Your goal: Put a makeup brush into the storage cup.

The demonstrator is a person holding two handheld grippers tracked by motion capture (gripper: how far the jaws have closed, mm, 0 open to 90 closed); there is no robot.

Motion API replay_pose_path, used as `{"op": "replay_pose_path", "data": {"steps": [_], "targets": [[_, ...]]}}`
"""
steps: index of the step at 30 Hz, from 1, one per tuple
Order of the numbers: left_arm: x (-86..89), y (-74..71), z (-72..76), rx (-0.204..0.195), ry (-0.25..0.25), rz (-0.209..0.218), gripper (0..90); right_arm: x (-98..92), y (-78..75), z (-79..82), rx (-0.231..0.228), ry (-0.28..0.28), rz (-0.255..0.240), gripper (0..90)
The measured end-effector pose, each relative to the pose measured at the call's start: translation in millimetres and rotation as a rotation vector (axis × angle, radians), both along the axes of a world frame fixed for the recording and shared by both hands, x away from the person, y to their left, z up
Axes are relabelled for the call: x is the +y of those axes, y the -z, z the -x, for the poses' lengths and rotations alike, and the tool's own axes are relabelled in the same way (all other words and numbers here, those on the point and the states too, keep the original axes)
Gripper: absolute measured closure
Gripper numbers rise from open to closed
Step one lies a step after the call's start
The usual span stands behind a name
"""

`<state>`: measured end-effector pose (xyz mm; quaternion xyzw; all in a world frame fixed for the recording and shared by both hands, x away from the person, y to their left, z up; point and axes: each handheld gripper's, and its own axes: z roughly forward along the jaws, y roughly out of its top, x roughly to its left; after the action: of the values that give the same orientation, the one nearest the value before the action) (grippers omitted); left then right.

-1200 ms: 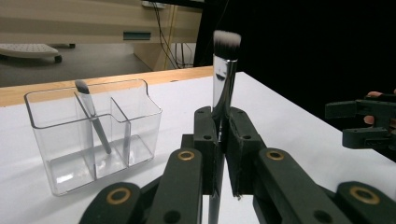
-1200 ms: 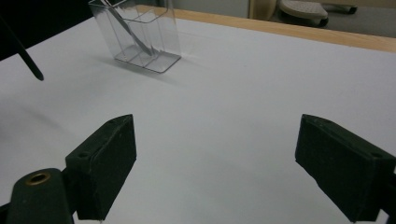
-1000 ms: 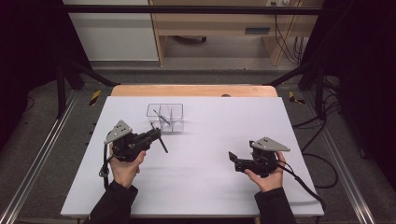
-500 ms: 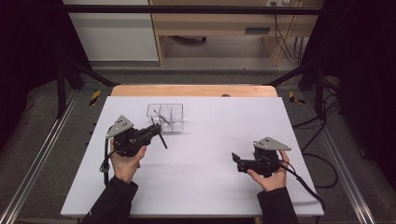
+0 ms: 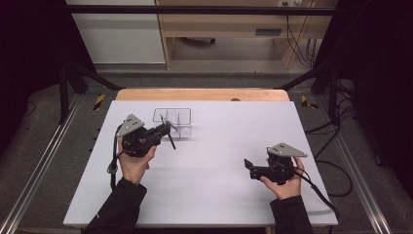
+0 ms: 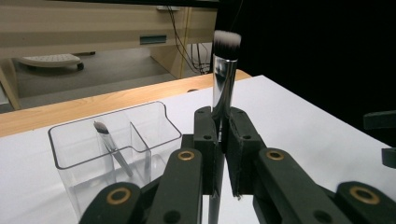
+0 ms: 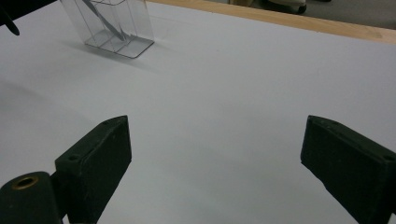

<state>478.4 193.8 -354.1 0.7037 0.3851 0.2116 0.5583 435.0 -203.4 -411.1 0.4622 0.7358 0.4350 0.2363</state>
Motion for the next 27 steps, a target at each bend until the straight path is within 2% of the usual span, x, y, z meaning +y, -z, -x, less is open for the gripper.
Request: {"op": "replay_pose_path", "data": {"steps": [9, 27], "targets": [[-6.1, -3.2, -9.6, -0.011, -0.024, -0.028, 82.9, -0.8, -0.1, -0.1, -0.001, 0.002, -0.003, 9.2], [-16.5, -8.6, -28.3, -0.035, -0.076, -0.057, 82.9, -1.1, -1.0, 0.2, -0.003, 0.003, -0.011, 9.3]]}}
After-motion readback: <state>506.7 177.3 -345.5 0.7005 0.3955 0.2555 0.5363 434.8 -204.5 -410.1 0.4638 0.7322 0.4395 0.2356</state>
